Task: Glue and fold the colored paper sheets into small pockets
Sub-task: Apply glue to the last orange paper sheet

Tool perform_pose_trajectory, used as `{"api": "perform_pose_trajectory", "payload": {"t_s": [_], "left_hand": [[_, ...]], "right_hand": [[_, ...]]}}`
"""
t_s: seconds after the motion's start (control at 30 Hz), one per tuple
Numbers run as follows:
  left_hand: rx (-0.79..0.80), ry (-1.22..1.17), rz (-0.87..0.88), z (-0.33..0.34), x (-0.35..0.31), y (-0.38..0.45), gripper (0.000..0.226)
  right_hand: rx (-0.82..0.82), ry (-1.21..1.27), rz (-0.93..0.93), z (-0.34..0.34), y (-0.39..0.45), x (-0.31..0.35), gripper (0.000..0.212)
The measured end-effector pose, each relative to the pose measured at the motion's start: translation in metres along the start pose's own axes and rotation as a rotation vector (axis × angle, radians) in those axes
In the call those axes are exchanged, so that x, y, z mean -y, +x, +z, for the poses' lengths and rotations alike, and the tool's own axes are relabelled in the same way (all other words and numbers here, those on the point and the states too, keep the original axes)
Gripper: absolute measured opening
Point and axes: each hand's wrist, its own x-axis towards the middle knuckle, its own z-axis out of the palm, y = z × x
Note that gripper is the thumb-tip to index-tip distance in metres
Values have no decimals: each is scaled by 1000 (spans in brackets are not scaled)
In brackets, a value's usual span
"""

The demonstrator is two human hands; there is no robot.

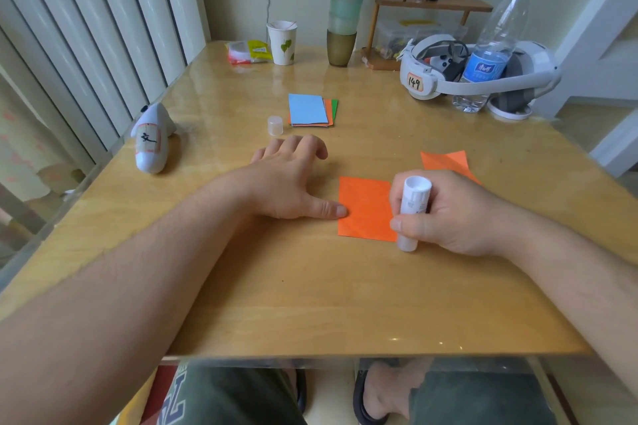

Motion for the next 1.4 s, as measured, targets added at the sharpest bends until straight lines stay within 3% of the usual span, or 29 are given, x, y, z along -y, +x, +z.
{"api": "perform_pose_trajectory", "payload": {"t_s": [0.17, 0.37, 0.6, 0.87, 1.1, 1.23, 1.4], "left_hand": [[-3, 0, 4, 0, 0, -1, 91], [2, 5, 2, 1, 0, 0, 91], [6, 11, 0, 1, 0, 0, 92], [13, -5, 2, 0, -1, -1, 90], [22, 2, -3, -2, -2, -3, 91], [19, -11, 11, -2, -1, -3, 90], [-33, -59, 39, -4, 7, 0, 83]], "right_hand": [[-184, 68, -72, -11, 8, 6, 28], [-425, -8, -33, -1, 23, -2, 14], [-250, -96, 53, 5, 35, -8, 14], [-253, -139, 89, -4, 52, -12, 13], [-531, -43, 96, -3, 65, -17, 15], [-701, 213, 142, -6, 74, -23, 15], [-738, 332, 104, -9, 75, -22, 17]]}}
